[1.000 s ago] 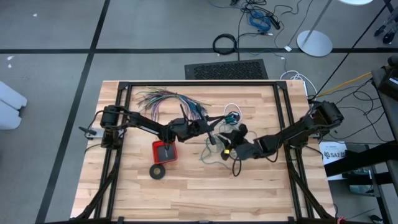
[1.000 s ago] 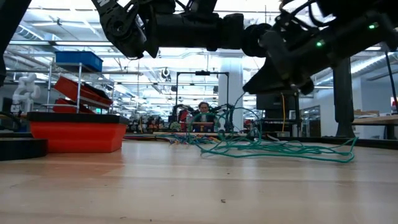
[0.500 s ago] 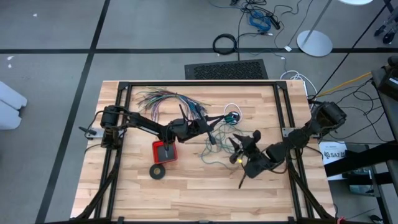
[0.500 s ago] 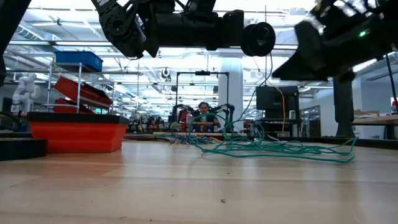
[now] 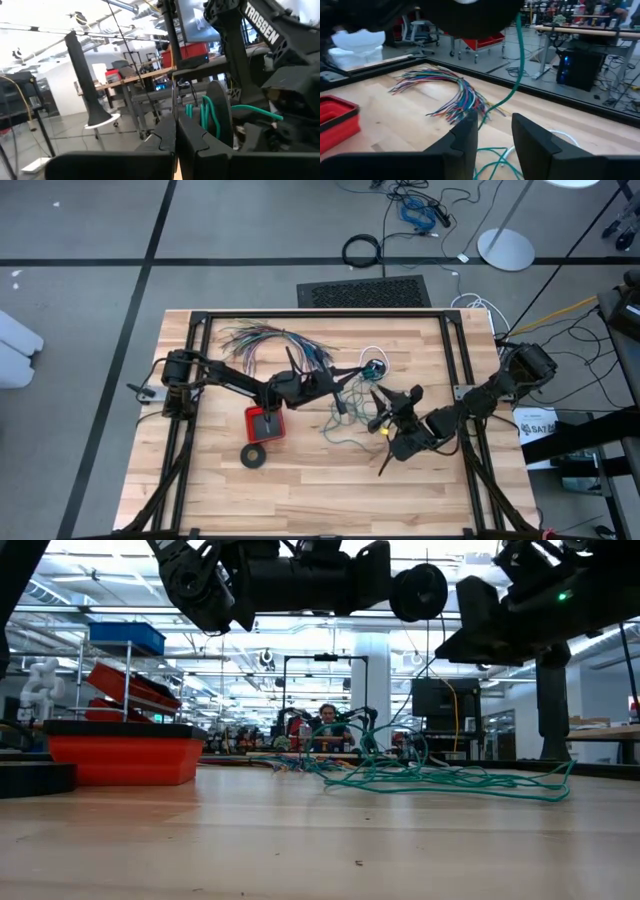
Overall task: Coil cords
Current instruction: Coil the green wire onto the spool
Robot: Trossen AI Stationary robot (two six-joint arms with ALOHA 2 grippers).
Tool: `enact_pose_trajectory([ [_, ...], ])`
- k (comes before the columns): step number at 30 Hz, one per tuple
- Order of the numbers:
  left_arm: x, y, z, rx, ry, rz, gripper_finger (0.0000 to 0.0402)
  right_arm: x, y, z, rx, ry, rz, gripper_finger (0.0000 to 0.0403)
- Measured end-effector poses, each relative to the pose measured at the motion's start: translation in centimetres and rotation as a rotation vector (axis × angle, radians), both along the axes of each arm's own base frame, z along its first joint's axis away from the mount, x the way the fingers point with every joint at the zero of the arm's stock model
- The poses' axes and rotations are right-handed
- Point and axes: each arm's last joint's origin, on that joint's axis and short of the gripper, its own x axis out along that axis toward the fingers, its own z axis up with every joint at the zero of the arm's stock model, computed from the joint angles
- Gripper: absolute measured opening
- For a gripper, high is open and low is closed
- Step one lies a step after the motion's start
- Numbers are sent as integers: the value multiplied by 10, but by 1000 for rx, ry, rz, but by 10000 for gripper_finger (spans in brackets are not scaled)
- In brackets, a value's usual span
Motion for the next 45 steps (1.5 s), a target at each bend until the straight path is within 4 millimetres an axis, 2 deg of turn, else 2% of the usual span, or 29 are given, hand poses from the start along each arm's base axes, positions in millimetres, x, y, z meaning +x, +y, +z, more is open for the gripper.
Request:
enact_pose_trajectory([
  [7, 0, -3, 0, -28, -10, -36, 0, 1, -2, 0, -20, 25, -5, 51],
  [11, 0, -6, 0, -29, -13, -44, 0, 1, -2, 0, -30, 28, -11, 39],
  [15, -1, -10, 2, -29, -28, -52, 0, 1, -2, 1, -37, 28, -17, 53],
  [22, -1, -11, 2, -29, -33, -59, 0, 3, -5, 0, -9, 41, 2, 100],
  [26, -1, -11, 2, -48, -40, -71, 0, 4, -7, 0, -6, 41, -6, 105],
  [45, -1, -15, 2, -87, -52, -137, 0, 7, -14, 0, -8, 47, -27, 3],
])
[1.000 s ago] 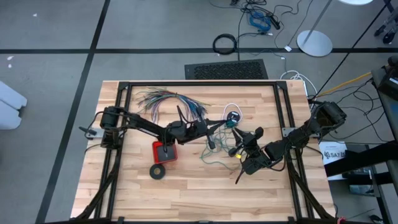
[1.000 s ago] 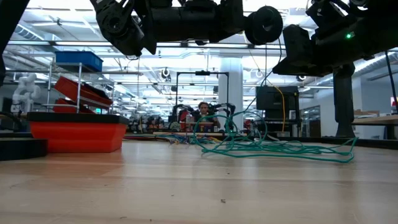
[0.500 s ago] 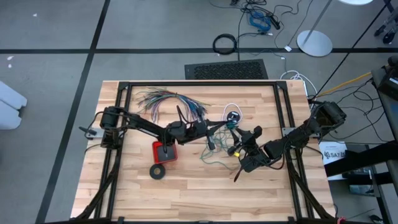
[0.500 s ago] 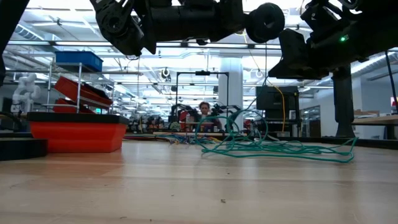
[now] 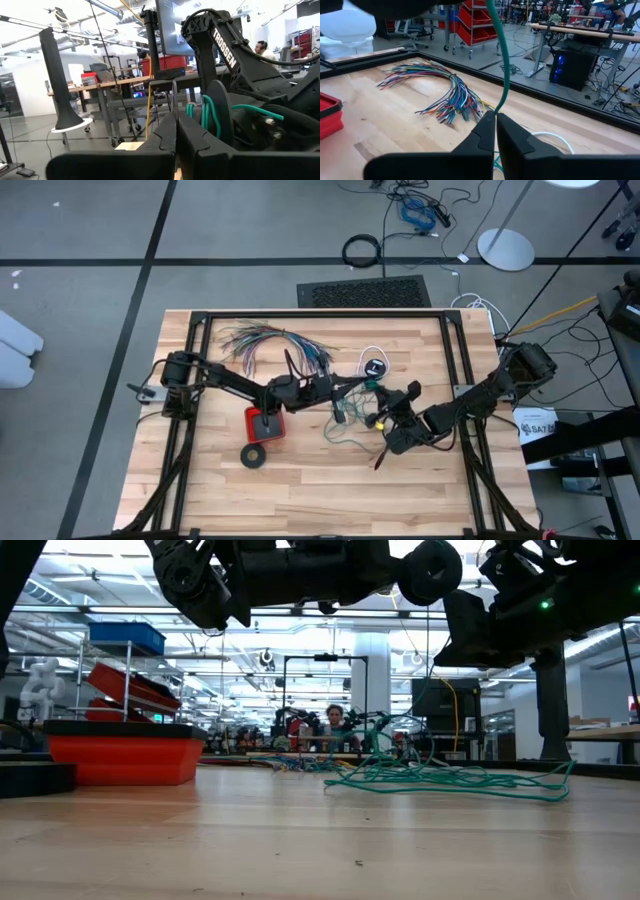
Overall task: Coil cords
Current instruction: Coil the green wire onto the spool
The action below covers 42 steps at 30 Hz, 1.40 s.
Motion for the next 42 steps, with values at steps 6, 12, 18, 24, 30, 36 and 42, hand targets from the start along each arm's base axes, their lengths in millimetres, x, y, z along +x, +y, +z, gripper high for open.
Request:
enact_pose_trajectory([
  [6, 0, 0, 0, 1, 0, 2, 0, 8, -6, 4, 43, -18, 25, 0],
  [12, 0, 1, 0, 60, 17, 51, 0, 16, -8, 11, 48, -6, 95, 0],
  [18, 1, 3, -4, 135, 76, 118, 0, 22, -8, 18, 57, -38, 149, 0],
  [24, 1, 6, -6, 139, 103, 159, 0, 24, -7, 24, 60, -91, 157, 0],
  [30, 1, 6, -6, 171, 115, 186, 0, 25, -8, 27, 85, -147, 151, 0],
  [36, 0, 2, -5, 142, 95, 154, 0, 23, -12, 18, 118, -111, 121, 0],
  [42, 0, -6, -4, 155, 84, 110, 0, 23, -15, 16, 135, -118, 101, 0],
])
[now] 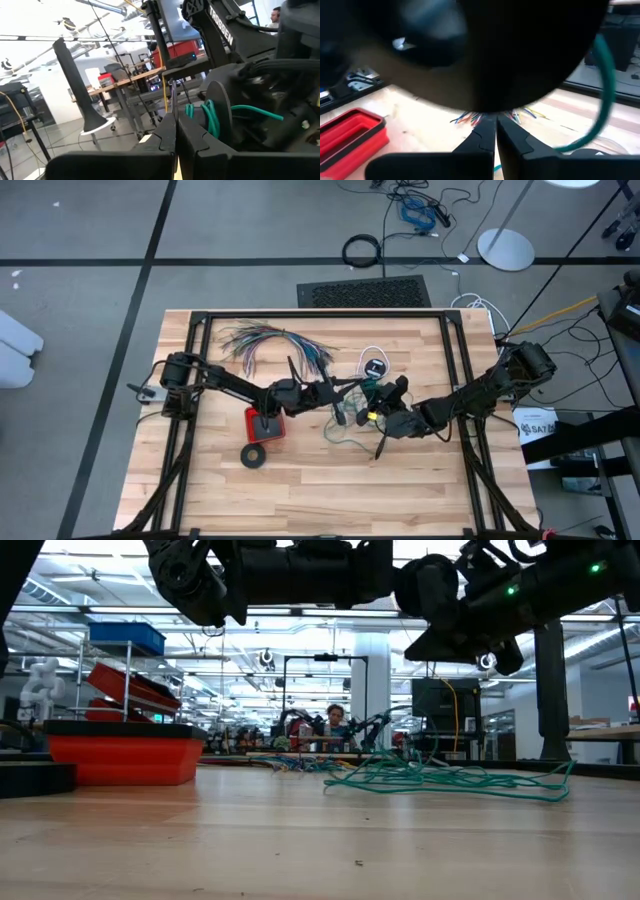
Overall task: Coil cords
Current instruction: Coil the green wire onto the spool
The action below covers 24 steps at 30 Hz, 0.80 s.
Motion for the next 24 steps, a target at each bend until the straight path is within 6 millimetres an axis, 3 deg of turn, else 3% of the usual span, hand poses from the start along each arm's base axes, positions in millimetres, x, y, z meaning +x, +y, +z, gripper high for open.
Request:
enact_pose_trajectory([
  [12, 0, 1, 0, 23, 9, 49, 0, 1, 6, 4, 0, -26, 43, 0],
  [17, 0, 5, 0, 17, 13, 70, 0, -11, 27, -3, -40, 59, 111, 2],
  [24, -1, 5, 1, 9, 0, 68, 0, -32, 39, -17, -80, 89, 26, 35],
])
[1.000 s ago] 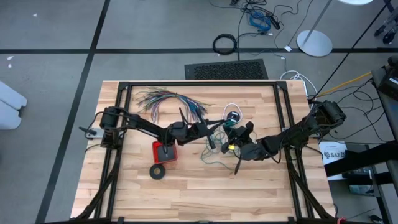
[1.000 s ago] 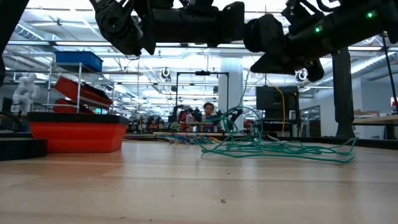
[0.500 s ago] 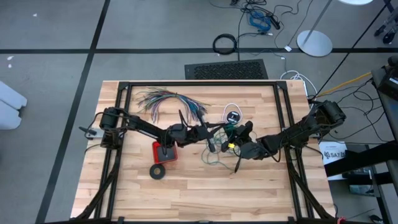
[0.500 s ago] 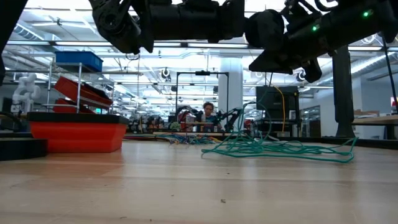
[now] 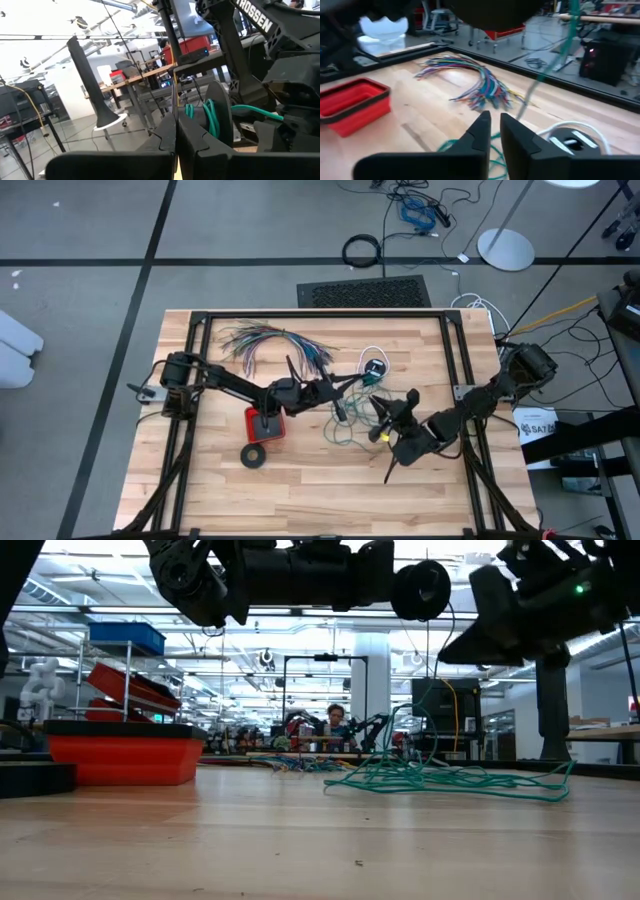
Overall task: Coil cords
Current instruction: Coil the green wire onto the spool
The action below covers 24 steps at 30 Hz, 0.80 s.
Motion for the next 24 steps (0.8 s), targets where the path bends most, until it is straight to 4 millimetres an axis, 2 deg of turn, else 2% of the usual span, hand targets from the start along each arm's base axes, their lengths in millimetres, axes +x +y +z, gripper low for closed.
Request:
enact_pose_trajectory([
  [11, 0, 0, 1, -20, -16, -24, 0, -2, -17, -8, -10, 47, -83, 109],
  [24, 0, -1, 1, -18, -13, -36, 0, 2, -27, -8, -30, 76, -114, 126],
])
